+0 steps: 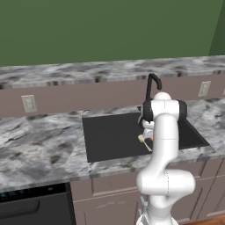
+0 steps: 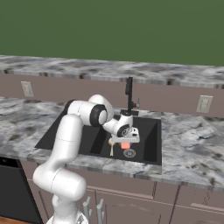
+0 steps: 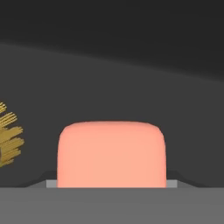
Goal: Pick up the dish brush and bar soap from the sink, and place them back in the cabinet, and close the cabinet doors.
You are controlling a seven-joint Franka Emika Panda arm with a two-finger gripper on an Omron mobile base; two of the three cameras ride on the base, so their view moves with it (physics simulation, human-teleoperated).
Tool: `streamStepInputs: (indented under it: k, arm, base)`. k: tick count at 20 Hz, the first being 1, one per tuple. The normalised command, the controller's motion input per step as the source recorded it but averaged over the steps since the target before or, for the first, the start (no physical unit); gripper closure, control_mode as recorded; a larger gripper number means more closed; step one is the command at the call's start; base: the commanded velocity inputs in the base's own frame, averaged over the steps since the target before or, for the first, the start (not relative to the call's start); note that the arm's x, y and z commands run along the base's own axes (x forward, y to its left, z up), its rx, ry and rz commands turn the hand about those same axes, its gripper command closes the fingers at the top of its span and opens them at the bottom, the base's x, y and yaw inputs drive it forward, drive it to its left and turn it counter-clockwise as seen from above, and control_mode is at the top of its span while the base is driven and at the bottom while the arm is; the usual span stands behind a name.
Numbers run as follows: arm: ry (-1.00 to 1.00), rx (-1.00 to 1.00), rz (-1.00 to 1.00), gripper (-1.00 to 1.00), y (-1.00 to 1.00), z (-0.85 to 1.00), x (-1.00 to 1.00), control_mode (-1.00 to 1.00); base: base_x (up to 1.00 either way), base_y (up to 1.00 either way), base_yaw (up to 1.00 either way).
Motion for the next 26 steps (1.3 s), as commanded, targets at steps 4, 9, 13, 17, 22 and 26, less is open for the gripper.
streamStepInputs:
  k: [4, 9, 13, 17, 22, 26]
  arm:
    - [0.0, 0.0, 0.0, 1.0, -0.03, 0.27, -0.03, -1.0]
    - [0.0, 0.0, 0.0, 1.0, 0.0, 0.18, -0.19, -1.0]
    - [-0.03, 0.0, 0.0, 1.0, 0.0, 0.02, -0.35, -1.0]
    - [-0.04, 0.0, 0.0, 1.0, 0.0, 0.02, -0.38, -1.0]
    - [-0.04, 0.0, 0.0, 1.0, 0.0, 0.12, -0.31, -1.0]
    - [-0.03, 0.0, 0.0, 1.0, -0.02, 0.24, -0.23, -1.0]
  base:
    - [0.0, 0.0, 0.0]
    - [0.0, 0.0, 0.0]
    - [0.0, 0.0, 0.0]
    - [0.0, 0.0, 0.0]
    - [0.0, 0.0, 0.0]
    - [0.0, 0.0, 0.0]
